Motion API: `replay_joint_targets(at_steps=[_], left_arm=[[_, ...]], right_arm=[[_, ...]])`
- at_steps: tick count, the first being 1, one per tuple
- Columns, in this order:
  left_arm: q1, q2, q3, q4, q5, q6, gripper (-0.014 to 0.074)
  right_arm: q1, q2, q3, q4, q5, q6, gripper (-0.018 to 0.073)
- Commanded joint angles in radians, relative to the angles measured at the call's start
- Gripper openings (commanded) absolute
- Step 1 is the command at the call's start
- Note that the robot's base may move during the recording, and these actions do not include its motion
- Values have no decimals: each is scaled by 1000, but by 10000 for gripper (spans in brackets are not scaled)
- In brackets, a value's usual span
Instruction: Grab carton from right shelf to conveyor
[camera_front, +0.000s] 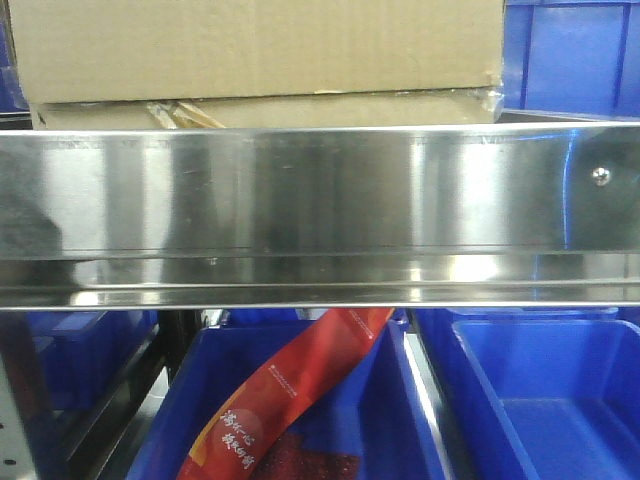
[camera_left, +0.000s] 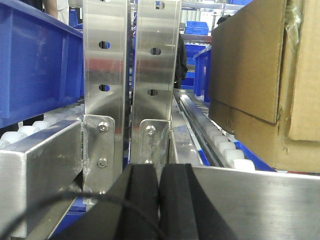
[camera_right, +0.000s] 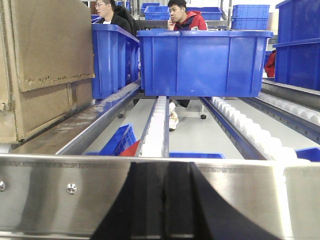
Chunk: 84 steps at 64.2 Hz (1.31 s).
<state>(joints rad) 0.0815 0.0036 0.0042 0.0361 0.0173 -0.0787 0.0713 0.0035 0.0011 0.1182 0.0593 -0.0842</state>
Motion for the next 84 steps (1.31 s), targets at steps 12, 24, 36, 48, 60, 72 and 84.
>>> replay_joint_targets(at_steps=[12, 24, 36, 48, 60, 72, 84], left_arm=[[5, -4, -4, -7, -17, -1, -8], [5, -4, -4, -7, -17, -1, -8], [5, -4, -4, -7, -17, -1, -8], [5, -4, -4, -7, -17, -1, -8], [5, -4, -4, -36, -83, -1, -8], [3, -4, -39, -23, -183, -1, -8], [2, 50, -354, 133, 189, 1, 125]], right_arm=[[-3, -4, -1, -9, -23, -4, -69], [-3, -4, -1, -9, -23, -4, -69], [-3, -4, -1, -9, -53, -4, -69], [-3, -4, -1, -9, -91, -4, -69], [-3, -4, -1, -9, -144, -4, -69], [-3, -4, -81, -9, -95, -4, -69], [-1, 14, -323, -9, 137, -4, -69]])
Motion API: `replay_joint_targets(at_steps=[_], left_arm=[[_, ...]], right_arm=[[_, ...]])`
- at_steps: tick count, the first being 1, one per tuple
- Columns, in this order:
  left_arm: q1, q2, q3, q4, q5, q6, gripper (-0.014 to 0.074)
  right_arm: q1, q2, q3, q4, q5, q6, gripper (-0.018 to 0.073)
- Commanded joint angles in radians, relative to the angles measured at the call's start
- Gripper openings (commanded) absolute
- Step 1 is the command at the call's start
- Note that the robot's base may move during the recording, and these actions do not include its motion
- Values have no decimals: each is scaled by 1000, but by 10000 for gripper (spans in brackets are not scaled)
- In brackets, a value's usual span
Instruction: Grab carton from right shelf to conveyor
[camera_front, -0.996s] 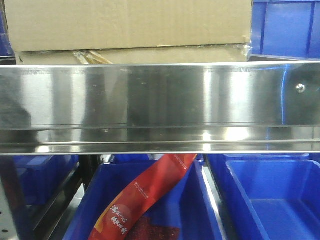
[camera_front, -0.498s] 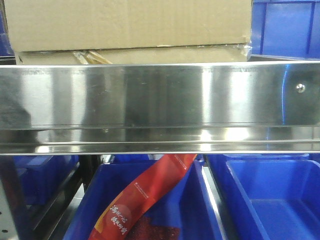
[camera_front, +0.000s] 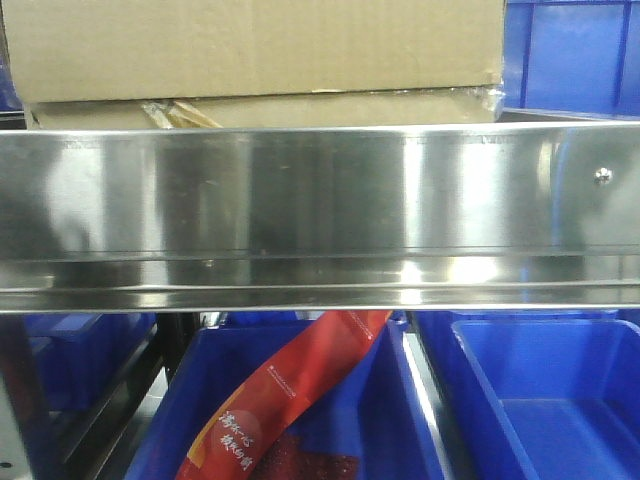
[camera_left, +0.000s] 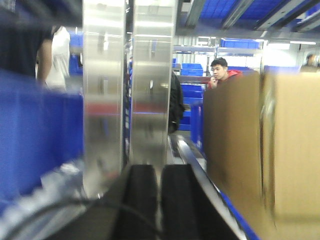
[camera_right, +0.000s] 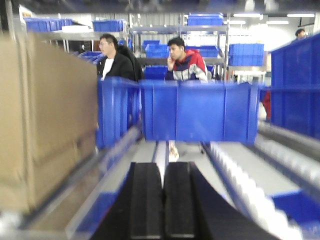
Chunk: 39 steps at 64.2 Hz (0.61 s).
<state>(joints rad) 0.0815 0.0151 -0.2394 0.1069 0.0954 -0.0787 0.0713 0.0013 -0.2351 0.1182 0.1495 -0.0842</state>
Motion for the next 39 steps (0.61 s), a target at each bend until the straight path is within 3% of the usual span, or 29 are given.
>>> replay_joint_targets(at_steps=[1, 5, 10, 18, 27, 39], left_arm=[[2, 55, -144, 68, 138, 1, 154], [1, 101, -239, 70, 195, 1, 239], [-3, 172, -332, 61, 249, 1, 316], [-26, 280, -465, 60, 314, 1, 402], [-136, 369, -563, 31, 316, 50, 437], [-368, 474, -632, 20, 316, 79, 436]], right_arm=[[-1, 23, -101, -9, 50, -4, -68], [-1, 52, -154, -9, 57, -4, -57], [-1, 94, -217, -9, 53, -4, 41], [-1, 159, -282, -9, 32, -4, 285], [-1, 243, -320, -9, 14, -4, 564], [1, 323, -333, 1, -29, -4, 559]])
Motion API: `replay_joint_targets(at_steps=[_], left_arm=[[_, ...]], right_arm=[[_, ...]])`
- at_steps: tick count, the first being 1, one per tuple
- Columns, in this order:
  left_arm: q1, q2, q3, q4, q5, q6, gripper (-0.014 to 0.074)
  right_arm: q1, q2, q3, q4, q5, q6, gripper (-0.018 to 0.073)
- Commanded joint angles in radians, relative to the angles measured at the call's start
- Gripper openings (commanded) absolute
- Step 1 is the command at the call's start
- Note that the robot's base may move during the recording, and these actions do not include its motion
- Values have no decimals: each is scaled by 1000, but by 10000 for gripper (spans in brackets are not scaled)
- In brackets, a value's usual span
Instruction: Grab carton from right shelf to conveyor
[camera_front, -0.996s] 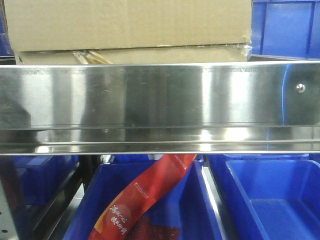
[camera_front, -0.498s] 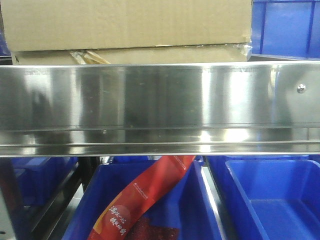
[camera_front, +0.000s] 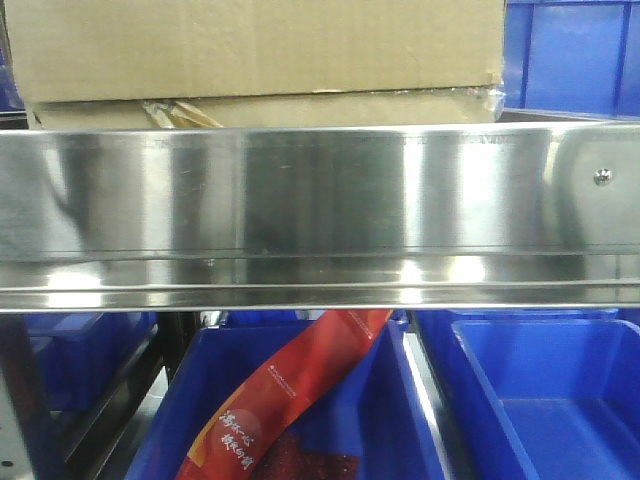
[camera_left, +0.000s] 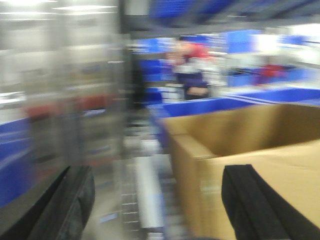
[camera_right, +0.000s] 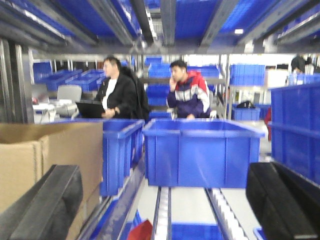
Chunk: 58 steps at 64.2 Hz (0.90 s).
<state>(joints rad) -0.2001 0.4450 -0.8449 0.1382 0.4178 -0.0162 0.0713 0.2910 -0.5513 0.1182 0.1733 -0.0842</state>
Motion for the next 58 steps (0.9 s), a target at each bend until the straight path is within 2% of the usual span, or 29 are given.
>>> replay_joint_targets(at_steps=[1, 7, 13, 17, 22, 27, 33, 39, 46, 58], left_arm=[[-115, 64, -33, -13, -6, 16, 435], [-250, 136, -72, -13, -8, 16, 435], [-374, 251, -134, -13, -8, 16, 435], [-417, 324, -194, -13, -1, 16, 435], [-429, 427, -280, -13, 32, 16, 435], [-408, 522, -393, -11, 79, -1, 435], [-352, 635, -546, -11, 188, -77, 435], [-275, 750, -706, -11, 323, -143, 435], [-182, 872, -874, -16, 471, -179, 435], [-95, 1038, -1101, -20, 722, -202, 435]], right_arm=[[2, 47, -22, 12, -53, -4, 559], [36, 98, -70, 43, -10, -4, 559], [107, 185, -166, 43, 60, -4, 559], [162, 244, -225, 43, 77, -4, 559], [223, 331, -308, 43, 103, -4, 559], [275, 420, -407, 43, 138, -4, 559], [311, 536, -534, 43, 228, -4, 559], [309, 670, -709, 43, 371, -4, 559], [309, 819, -945, 43, 546, 6, 559], [309, 1059, -1315, 41, 820, 19, 559]])
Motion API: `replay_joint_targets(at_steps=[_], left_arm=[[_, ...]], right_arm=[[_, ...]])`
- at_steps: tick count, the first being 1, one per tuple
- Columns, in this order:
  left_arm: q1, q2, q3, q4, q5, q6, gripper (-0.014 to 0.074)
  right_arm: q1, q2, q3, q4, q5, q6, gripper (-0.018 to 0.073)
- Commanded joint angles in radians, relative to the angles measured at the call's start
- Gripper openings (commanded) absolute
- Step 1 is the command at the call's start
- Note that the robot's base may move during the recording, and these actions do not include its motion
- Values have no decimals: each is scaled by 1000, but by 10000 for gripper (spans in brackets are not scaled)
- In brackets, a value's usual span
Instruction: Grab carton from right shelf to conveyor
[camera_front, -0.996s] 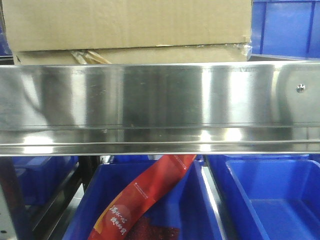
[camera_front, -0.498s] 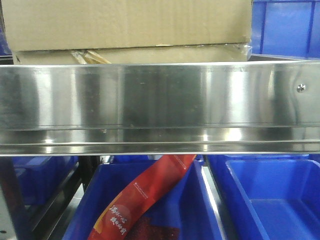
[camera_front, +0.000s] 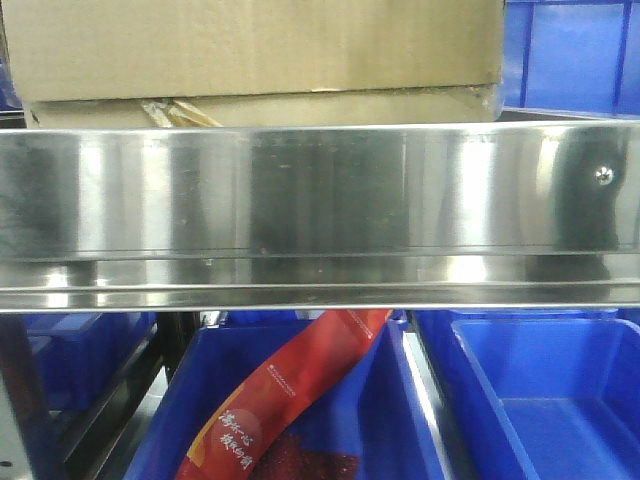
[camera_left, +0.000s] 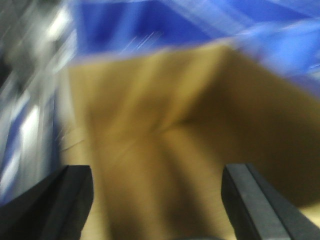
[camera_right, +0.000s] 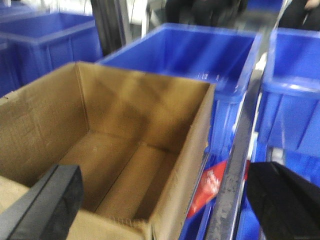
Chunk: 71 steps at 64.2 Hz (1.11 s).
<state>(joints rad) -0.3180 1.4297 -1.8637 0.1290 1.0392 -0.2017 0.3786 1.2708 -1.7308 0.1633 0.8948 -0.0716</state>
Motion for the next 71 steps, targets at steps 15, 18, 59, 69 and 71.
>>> replay_joint_targets(at_steps=[15, 18, 59, 69, 71], left_arm=[[42, 181, -182, 73, 182, -18, 435], [42, 194, -182, 95, 182, -18, 435], [155, 318, -182, -31, 182, -37, 435], [155, 338, -182, -31, 182, -37, 435], [155, 340, -182, -31, 182, -37, 435]], right_arm=[[1, 342, -486, -103, 326, 55, 559], [1, 386, -526, -105, 326, 57, 559], [1, 616, -553, -107, 326, 91, 559], [1, 650, -553, -107, 326, 91, 559], [1, 655, -553, -107, 326, 91, 559]])
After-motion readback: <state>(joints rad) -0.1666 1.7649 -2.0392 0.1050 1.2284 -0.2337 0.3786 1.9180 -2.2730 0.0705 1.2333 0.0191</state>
